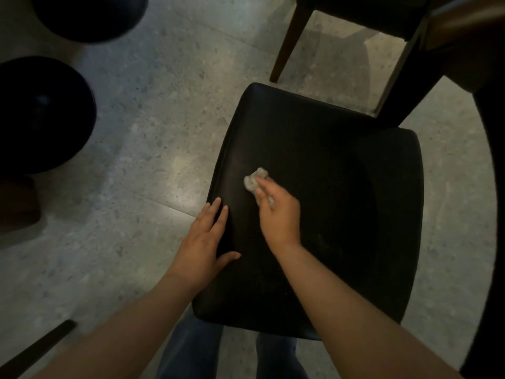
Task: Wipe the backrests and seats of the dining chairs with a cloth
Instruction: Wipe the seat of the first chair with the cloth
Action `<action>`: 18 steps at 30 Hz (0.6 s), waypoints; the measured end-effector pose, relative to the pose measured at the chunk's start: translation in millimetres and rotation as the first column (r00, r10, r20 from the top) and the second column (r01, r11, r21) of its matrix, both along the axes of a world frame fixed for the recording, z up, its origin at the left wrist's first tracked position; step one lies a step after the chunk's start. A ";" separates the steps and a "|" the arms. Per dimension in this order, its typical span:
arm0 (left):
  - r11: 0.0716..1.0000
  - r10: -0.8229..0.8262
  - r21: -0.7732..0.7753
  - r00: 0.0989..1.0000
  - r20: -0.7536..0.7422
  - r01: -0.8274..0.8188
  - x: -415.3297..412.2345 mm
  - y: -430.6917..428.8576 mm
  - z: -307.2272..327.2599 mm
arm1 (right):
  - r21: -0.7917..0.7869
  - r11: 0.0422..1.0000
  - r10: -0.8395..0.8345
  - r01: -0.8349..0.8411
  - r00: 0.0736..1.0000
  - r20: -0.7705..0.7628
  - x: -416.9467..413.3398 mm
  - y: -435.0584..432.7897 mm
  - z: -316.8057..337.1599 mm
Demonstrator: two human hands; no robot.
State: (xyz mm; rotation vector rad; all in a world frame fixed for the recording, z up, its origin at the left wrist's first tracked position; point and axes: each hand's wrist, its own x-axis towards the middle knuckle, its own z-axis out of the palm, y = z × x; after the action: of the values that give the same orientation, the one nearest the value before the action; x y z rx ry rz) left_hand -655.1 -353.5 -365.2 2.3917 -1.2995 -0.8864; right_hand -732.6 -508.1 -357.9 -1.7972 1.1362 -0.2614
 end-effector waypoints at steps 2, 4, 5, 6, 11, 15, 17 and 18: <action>0.999 0.037 0.005 0.999 0.005 -0.037 0.5 8.3 0.2 | 0.018 0.999 0.037 -0.037 0.999 0.019 -2.4 4.2 1.3; 0.992 0.122 0.016 0.992 -0.027 -0.122 0.6 16.4 -0.7 | -0.006 0.999 -0.042 0.043 0.998 0.039 -0.3 -6.9 3.4; 0.986 0.166 0.019 0.984 -0.060 -0.165 0.8 19.9 -2.1 | -0.030 0.995 -0.095 0.096 0.995 0.043 2.3 -15.6 4.3; 0.980 0.201 0.022 0.975 -0.097 -0.199 1.0 22.7 -3.8 | -0.048 0.989 -0.139 0.140 0.990 0.038 5.1 -24.9 5.0; 0.967 0.255 0.021 0.951 -0.175 -0.255 2.2 27.7 -10.8 | -0.043 0.987 -0.158 0.156 0.987 -0.041 14.7 -33.6 1.0; 0.967 0.251 0.001 0.954 -0.167 -0.254 1.7 28.5 -13.8 | -0.010 1.000 0.021 -0.021 0.999 0.038 10.9 0.1 0.4; 0.967 0.251 0.000 0.954 -0.163 -0.254 1.7 29.0 -14.7 | 0.003 0.997 0.075 -0.075 0.996 0.055 11.4 0.4 2.2; 0.968 0.249 -0.003 0.955 -0.159 -0.253 1.8 29.4 -15.3 | -0.018 0.997 0.078 -0.077 0.995 0.057 13.4 -4.3 3.9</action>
State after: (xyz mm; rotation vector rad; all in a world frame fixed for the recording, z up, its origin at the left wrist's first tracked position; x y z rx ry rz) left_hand -653.3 -324.1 -380.6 2.3470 -0.9180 -0.9543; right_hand -719.2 -512.4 -354.0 -1.8320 1.0242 -0.2751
